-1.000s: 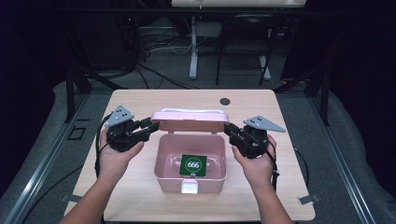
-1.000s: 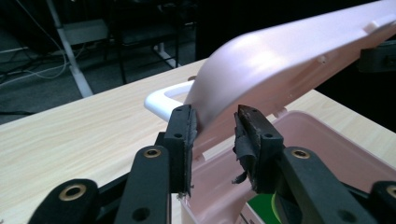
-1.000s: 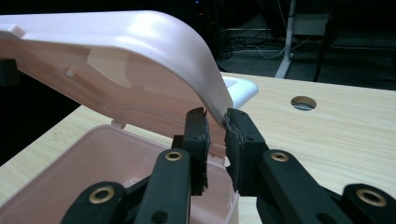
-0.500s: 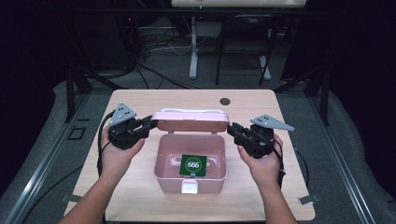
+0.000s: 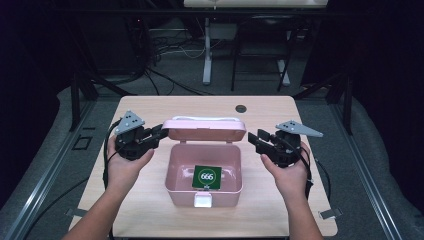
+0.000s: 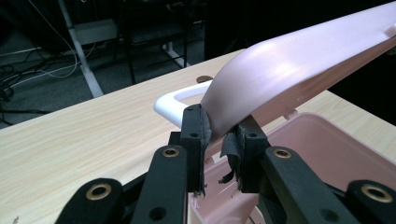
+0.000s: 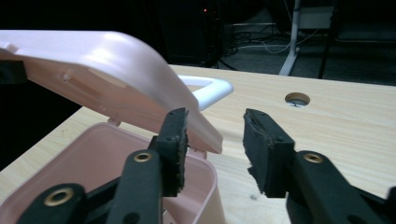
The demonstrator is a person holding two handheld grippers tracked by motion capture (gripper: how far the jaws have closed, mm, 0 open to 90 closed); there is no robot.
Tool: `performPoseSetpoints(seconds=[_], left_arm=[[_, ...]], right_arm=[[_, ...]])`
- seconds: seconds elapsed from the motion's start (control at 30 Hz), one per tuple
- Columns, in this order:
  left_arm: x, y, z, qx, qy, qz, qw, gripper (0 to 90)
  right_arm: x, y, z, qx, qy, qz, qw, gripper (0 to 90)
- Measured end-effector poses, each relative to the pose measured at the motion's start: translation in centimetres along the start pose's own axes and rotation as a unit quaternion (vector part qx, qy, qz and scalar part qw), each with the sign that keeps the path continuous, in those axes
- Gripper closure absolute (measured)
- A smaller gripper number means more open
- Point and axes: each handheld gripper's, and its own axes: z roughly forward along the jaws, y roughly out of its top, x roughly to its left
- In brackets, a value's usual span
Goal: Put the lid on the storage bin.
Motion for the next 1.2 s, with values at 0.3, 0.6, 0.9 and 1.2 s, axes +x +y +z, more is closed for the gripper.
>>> performPoseSetpoints(seconds=[0.3,0.6,0.9,1.2], left_arm=[[-0.3,-0.5,-0.5,0.000,-0.007,0.001,1.0000,75.5],[-0.5,-0.9,-1.0,0.000,-0.014,0.004,0.9999,75.2],[-0.7,-1.1,-1.5,-0.001,-0.019,0.003,0.9998,73.3],[-1.0,-1.6,-1.8,-0.002,-0.024,0.002,0.9997,72.6]], right_arm=[[-0.1,0.0,0.1,-0.007,-0.014,-0.007,0.9999,50.2],[-0.2,0.1,0.0,-0.014,-0.019,-0.011,0.9997,46.7],[-0.4,0.1,0.1,-0.019,-0.019,-0.016,0.9995,41.0],[-0.5,0.1,0.0,-0.026,-0.020,-0.020,0.9993,39.6]])
